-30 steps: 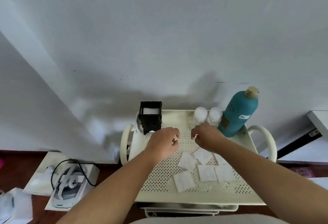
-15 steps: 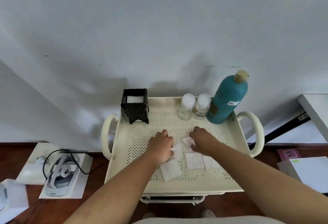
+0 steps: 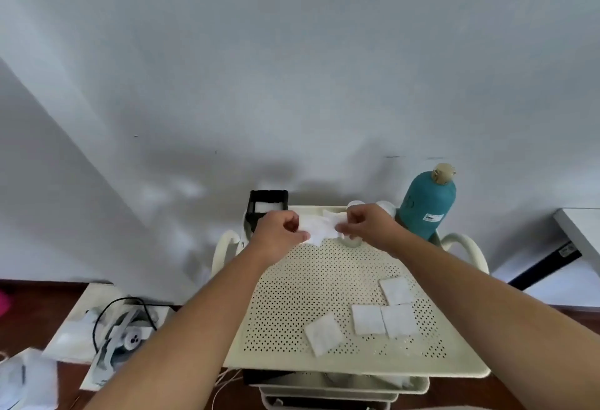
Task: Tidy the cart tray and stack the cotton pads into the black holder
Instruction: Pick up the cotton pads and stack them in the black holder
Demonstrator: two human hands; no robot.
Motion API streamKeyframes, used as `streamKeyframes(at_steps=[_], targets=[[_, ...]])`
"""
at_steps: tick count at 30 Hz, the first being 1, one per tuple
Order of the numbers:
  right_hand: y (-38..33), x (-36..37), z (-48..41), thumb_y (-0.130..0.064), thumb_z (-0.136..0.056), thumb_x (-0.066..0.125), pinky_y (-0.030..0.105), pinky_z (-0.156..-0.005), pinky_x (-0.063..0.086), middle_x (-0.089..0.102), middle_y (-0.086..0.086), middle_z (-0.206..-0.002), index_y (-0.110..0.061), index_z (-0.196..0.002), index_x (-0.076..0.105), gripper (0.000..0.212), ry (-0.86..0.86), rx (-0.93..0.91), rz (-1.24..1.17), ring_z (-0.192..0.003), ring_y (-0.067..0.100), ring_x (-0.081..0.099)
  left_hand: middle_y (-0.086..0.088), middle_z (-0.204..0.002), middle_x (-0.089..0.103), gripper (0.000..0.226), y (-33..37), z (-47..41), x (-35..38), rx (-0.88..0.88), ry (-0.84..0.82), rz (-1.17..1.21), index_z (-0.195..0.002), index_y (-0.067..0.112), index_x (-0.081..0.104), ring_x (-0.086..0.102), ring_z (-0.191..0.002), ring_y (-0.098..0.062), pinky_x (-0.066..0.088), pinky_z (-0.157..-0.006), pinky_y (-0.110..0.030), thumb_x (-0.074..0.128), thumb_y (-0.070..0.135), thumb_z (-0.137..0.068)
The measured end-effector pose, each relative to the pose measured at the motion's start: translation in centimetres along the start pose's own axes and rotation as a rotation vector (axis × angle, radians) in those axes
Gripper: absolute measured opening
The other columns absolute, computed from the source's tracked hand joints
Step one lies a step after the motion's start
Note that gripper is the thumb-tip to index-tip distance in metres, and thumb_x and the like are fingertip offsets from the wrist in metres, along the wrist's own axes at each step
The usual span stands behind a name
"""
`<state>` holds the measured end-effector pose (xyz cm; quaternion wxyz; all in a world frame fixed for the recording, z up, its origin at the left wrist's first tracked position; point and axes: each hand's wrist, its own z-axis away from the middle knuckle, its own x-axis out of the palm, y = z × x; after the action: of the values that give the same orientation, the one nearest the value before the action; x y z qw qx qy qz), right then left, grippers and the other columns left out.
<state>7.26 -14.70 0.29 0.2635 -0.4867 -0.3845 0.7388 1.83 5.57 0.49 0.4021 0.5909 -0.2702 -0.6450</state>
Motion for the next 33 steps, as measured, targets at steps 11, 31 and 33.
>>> streamKeyframes(at_steps=[11,31,33], targets=[[-6.8,1.0,-3.5,-0.009,-0.087,0.052,0.029,-0.059,0.031,0.035,-0.001,-0.06,-0.019,-0.057,0.04,0.034,0.036,-0.131,-0.058,-0.061,0.017,0.034,0.003,-0.086,0.07,0.013,-0.6,-0.4,-8.9,-0.08,0.334,0.331,-0.097,0.015,0.071,0.063,-0.078,-0.011,0.047,-0.072,-0.023,0.063,0.018,-0.087],[-9.1,8.2,-10.3,-0.023,-0.09,0.055,0.039,-0.101,0.032,0.052,0.0,-0.13,-0.017,-0.098,0.067,0.016,-0.059,-0.243,0.49,-0.121,0.024,0.043,-0.009,-0.086,0.072,0.014,-7.1,-0.8,-11.6,-0.141,0.329,0.212,-0.081,0.013,0.07,0.067,-0.088,-0.029,0.046,-0.075,-0.03,0.061,0.022,-0.086],[-9.0,8.6,-10.6,-0.023,-0.09,0.054,0.037,-0.097,0.029,0.051,-0.002,-0.131,-0.018,-0.097,0.068,0.016,-0.066,-0.238,0.531,-0.121,0.023,0.042,-0.01,-0.086,0.072,0.014,-7.3,-0.9,-11.5,-0.14,0.325,0.209,-0.082,0.012,0.069,0.066,-0.089,-0.031,0.046,-0.074,-0.03,0.061,0.022,-0.086]])
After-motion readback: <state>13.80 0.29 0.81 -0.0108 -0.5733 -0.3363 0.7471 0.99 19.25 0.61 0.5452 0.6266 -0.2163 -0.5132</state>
